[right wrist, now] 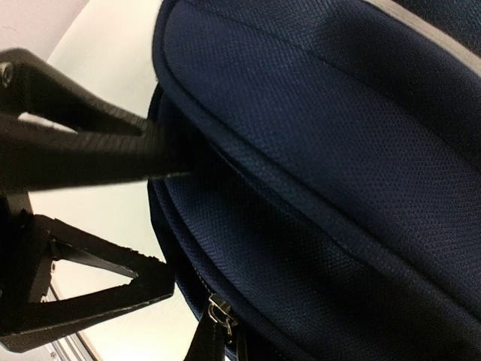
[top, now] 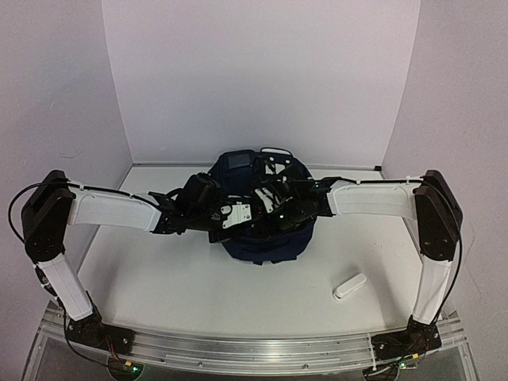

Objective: Pack the student bag
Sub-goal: Zip the student bag at the center of the board.

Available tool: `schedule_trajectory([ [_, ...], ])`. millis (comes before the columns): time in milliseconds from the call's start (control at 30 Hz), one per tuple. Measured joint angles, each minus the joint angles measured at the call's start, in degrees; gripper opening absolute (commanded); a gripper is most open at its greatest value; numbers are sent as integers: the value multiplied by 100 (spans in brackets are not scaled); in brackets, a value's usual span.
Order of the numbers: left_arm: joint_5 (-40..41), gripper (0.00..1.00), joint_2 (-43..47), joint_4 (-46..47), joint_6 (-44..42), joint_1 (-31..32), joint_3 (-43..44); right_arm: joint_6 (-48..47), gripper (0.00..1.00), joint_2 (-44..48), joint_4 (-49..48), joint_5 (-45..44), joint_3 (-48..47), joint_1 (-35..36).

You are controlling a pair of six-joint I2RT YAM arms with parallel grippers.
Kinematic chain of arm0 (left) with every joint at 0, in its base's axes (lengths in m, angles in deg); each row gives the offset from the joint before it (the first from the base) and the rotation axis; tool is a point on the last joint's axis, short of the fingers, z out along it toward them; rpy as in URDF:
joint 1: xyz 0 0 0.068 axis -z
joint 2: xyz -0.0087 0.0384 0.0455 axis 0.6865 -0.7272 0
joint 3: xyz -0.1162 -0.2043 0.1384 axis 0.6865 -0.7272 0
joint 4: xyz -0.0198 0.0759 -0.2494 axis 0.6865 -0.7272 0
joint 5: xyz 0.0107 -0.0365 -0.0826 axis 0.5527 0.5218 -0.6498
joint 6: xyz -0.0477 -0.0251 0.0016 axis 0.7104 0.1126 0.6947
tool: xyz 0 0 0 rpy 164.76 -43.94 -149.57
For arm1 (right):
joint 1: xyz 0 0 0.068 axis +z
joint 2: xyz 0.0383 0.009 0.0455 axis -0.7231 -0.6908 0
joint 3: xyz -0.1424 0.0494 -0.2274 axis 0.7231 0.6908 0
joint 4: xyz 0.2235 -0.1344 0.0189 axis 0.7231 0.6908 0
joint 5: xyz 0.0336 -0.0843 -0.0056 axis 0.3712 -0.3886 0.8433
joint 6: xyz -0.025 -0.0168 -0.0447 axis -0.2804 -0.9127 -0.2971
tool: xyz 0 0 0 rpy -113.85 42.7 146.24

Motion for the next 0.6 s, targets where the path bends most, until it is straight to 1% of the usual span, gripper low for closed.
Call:
schedule_trajectory([
  [233, 135, 4, -268, 141, -101, 42, 235, -7, 0, 0, 214, 21, 0, -75],
  [267, 174, 1, -279, 142, -97, 47, 255, -13, 0, 1, 215, 12, 0, -86],
  [600, 314, 0, -274, 160, 5, 14, 242, -149, 0, 275, 457, -41, 83, -342],
])
